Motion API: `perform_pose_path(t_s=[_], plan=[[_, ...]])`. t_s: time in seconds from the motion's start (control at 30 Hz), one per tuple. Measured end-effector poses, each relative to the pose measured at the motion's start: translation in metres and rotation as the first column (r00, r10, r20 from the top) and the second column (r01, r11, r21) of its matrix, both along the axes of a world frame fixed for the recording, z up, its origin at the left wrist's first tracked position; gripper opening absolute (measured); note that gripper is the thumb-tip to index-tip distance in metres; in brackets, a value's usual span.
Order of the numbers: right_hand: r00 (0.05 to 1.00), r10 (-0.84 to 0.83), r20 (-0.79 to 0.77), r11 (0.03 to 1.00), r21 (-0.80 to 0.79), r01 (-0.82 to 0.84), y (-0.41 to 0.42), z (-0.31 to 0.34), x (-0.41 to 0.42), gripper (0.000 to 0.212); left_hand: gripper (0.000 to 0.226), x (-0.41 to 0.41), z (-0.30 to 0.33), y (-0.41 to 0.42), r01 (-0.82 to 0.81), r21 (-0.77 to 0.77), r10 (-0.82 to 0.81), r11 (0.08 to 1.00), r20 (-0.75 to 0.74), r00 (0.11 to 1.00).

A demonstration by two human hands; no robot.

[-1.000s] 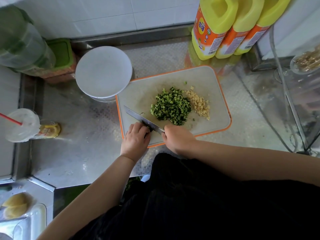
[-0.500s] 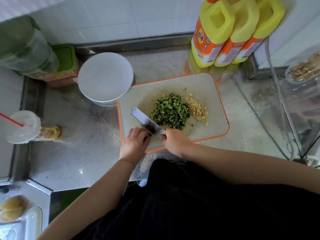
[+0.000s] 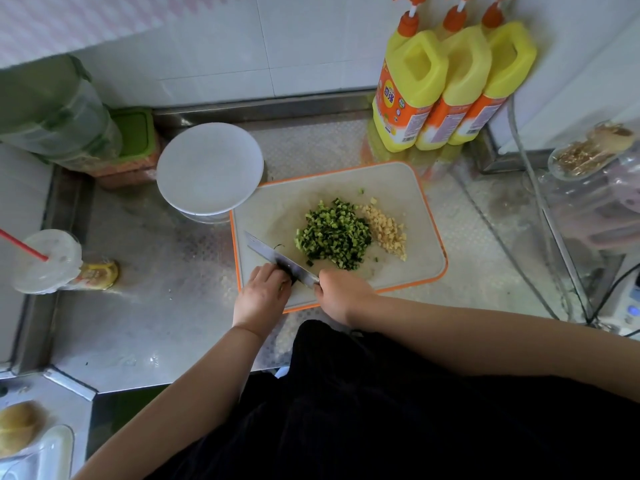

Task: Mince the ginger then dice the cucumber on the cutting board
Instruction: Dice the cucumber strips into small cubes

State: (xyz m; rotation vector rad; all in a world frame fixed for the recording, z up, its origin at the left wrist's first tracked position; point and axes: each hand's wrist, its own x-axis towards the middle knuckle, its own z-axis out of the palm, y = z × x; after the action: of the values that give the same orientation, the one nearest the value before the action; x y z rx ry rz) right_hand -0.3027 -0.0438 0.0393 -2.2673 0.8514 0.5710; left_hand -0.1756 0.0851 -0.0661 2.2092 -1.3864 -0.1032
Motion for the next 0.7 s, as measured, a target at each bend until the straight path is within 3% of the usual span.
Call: perform_pose_path(t_s=[0.23,0.4,0.7], plan=[[0.998,0.031,-0.045,0.999,0.014,-0.031,0.005,-0.005,0.006,0.027,0.025,-0.005,-0.003,0.000,-0.034,-0.021,0.036,0.999,0.082,0.996],[0.999,0.019,-0.034,1.000,0.012,-0.019,0.005,-0.012,0.009,0.014,0.026,-0.007,-0.005,-0.001,-0.057,-0.019,0.058,0.998,0.094,0.994],[0.996,-0.080,-0.047,0.996,0.040,0.081,-0.005,-0.016,0.011,0.026,0.024,-0.004,-0.009,0.004,-0.014,0.006,0.013,1.000,0.096,0.995]])
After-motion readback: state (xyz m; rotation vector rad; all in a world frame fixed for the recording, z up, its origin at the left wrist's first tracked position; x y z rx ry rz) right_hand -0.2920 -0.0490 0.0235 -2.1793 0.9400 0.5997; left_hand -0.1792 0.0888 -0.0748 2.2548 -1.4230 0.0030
